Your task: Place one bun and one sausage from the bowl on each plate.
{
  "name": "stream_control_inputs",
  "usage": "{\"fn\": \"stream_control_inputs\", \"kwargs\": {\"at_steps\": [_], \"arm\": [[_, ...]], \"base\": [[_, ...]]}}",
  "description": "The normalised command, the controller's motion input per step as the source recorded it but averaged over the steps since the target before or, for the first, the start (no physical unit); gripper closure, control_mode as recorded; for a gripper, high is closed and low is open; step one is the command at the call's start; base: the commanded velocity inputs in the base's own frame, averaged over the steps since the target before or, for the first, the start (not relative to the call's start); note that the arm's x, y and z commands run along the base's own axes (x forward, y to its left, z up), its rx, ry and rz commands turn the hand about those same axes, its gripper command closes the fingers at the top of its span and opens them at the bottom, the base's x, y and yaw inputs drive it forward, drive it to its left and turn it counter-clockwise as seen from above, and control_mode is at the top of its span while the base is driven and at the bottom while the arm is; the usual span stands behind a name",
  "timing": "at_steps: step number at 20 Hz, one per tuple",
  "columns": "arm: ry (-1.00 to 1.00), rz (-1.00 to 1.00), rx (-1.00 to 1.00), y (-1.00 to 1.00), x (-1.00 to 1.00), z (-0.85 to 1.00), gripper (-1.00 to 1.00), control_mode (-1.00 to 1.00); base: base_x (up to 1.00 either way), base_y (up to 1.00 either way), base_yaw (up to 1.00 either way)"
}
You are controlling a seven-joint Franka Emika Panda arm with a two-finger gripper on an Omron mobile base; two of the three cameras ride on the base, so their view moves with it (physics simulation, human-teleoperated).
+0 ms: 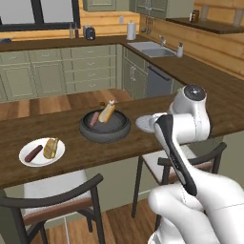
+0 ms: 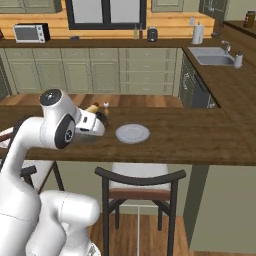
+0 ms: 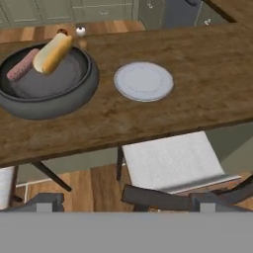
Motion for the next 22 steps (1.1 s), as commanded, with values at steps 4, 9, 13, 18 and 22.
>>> {"fn": "stream_control_inputs", "kwargs": {"at_steps": [4,9,13,18,22], "arm": [[-0.01,-0.01,0.11,0.85,0.94,0.99,-1.0,-1.0],[0.15,-0.08,0.14,0.98,1.0,0.3,-1.0,-1.0],[0.25,-0.02,0.05,0.66,1.0,-0.09,-1.0,-1.0],[0.12,0.0,-0.07,0.27,0.89,-0.48,-1.0,-1.0],[0.04,0.0,-0.05,0.06,0.59,-0.97,-1.0,-1.0]], "base": [[0.0,0.0,0.0],[0.0,0.0,0.0],[0.0,0.0,0.0],[0.0,0.0,0.0],[0.0,0.0,0.0]]}}
